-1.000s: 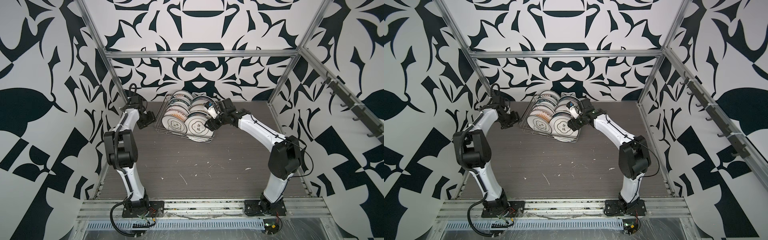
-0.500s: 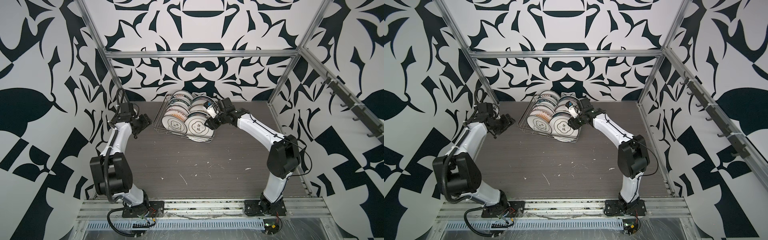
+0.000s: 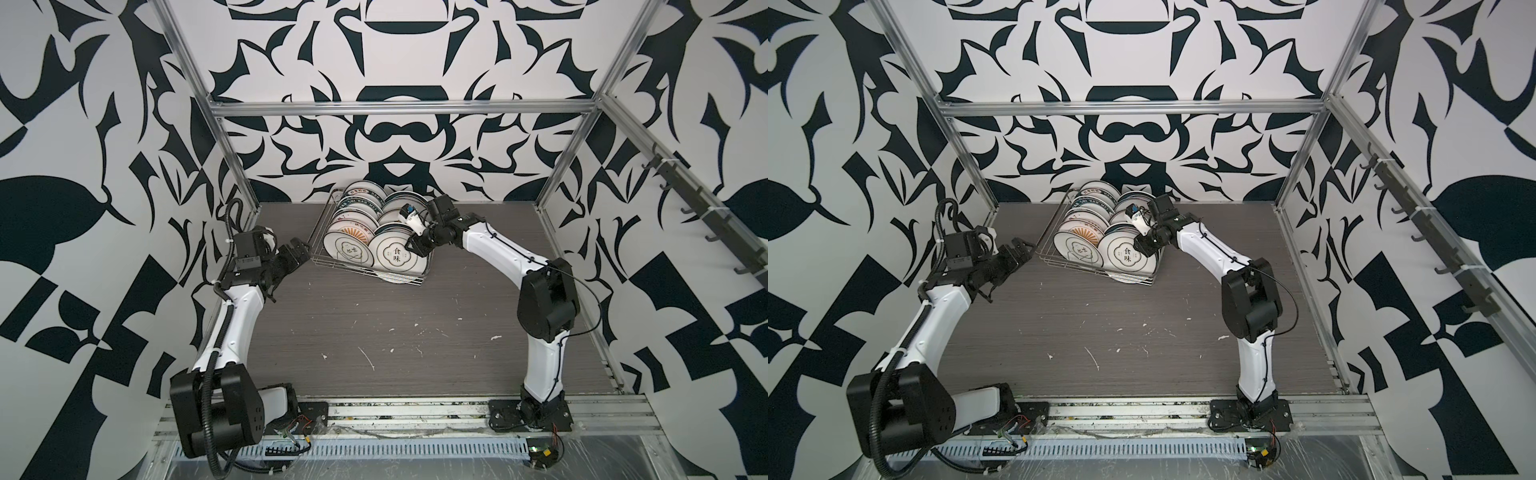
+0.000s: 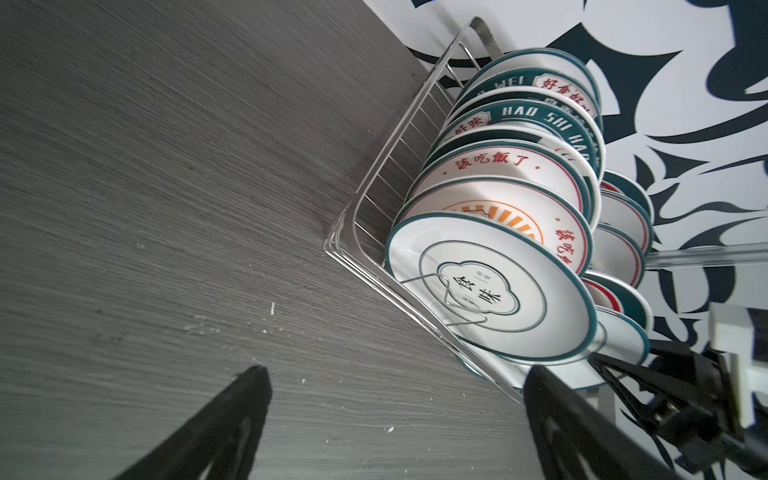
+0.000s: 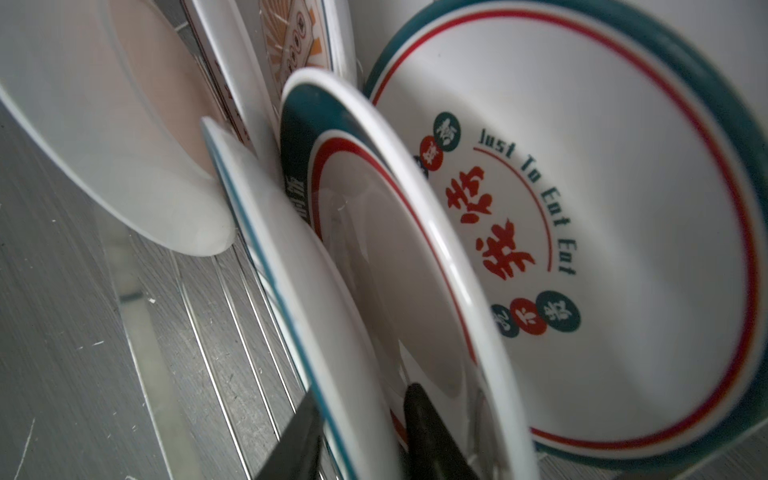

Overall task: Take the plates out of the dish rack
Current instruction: 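Grasp and lift the nearest white plate with the right gripper while the left draws back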

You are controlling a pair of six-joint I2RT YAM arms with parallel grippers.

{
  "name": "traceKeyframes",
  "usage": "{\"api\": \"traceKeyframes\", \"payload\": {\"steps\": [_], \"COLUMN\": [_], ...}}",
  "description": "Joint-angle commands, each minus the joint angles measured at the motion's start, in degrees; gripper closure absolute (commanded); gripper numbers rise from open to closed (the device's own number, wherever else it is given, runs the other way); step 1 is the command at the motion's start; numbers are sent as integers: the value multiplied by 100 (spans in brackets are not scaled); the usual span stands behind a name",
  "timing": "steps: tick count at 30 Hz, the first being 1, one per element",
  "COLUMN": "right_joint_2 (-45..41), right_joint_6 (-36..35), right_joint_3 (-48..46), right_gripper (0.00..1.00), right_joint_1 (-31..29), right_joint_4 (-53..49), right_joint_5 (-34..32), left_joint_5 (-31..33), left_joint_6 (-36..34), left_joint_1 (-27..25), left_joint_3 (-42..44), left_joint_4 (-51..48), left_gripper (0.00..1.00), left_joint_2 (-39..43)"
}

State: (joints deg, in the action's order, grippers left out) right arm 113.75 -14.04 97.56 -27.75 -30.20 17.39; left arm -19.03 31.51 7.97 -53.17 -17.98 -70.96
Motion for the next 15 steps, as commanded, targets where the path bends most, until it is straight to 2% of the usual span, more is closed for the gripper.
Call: {"api": "traceKeyframes", "payload": {"steps": [1, 5, 10, 15], "right_joint_2": [-86, 44, 101, -66], "right_joint_6": [-163, -256, -354, -396], "right_joint_3": [229, 434, 639, 794], "right_gripper": [72, 76, 84, 90], "right_joint_1": [-40, -42, -39, -42], "right_joint_4": [-115, -351, -616, -782], "right_joint_5": [172, 344, 227, 84], "left_joint_5": [-247, -581, -292, -293], "left_joint_6": [298, 506, 873, 1037], "left_joint_1": [-3, -6, -9, -23], "left_joint_3": [96, 143, 367, 348], "left_joint_4": [348, 422, 437, 266], "left_gripper": [1, 1, 1, 1], "left_joint_2": [-28, -131, -15, -162]}}
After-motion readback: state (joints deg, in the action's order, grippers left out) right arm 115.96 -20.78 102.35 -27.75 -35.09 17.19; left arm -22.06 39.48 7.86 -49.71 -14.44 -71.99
